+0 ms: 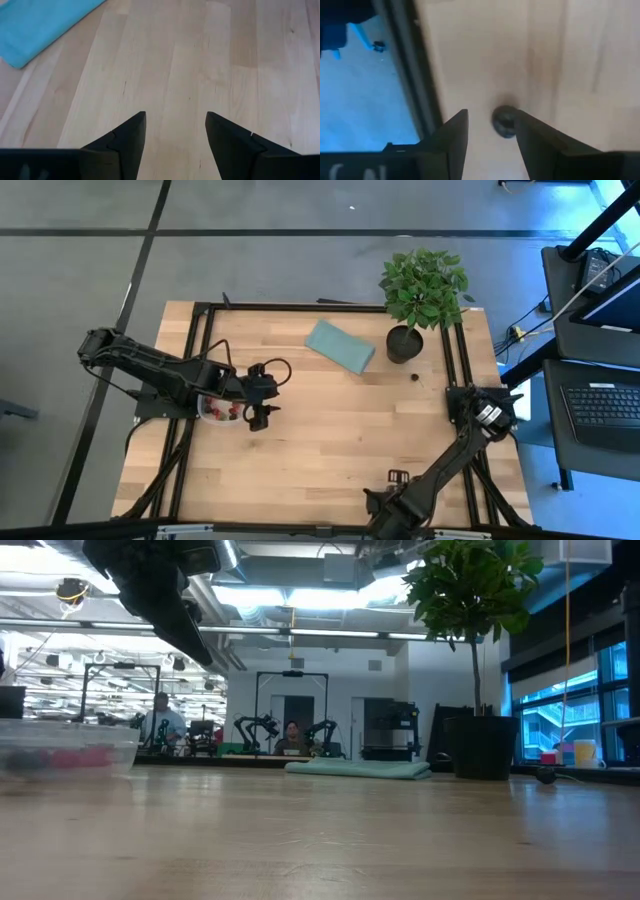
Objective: Pick and placing Produce into tupperware
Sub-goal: Put the bottom black cherry into the transparent bin
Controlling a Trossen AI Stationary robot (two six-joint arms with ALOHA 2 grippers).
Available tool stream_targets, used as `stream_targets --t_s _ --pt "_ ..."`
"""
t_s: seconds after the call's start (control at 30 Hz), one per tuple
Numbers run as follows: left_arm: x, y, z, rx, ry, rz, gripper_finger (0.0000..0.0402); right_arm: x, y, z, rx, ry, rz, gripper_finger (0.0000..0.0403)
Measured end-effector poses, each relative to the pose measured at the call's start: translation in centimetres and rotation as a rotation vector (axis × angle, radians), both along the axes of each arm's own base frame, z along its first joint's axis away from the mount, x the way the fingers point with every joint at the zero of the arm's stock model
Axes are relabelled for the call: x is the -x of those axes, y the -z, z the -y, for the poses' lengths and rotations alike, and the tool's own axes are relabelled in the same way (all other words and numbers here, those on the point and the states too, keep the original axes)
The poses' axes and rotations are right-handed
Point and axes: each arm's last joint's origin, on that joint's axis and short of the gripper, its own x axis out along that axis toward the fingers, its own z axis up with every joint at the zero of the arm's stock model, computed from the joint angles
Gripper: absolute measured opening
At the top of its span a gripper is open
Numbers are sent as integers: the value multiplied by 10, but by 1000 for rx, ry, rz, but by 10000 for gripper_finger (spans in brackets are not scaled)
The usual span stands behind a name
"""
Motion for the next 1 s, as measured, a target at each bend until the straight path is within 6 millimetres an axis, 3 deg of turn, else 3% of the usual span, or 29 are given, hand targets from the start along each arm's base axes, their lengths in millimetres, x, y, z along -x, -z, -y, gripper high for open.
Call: stream_targets --t_s 0.57,0.8,1.0 --pt "0 0 0 0 1 -1 198 5 4 7 64 -79 -32 161" --pt "0 0 0 0 1 -1 198 3 25 2 80 -94 -66 161" --pt "0 0 0 2 1 -2 198 4 30 2 79 -109 -104 161"
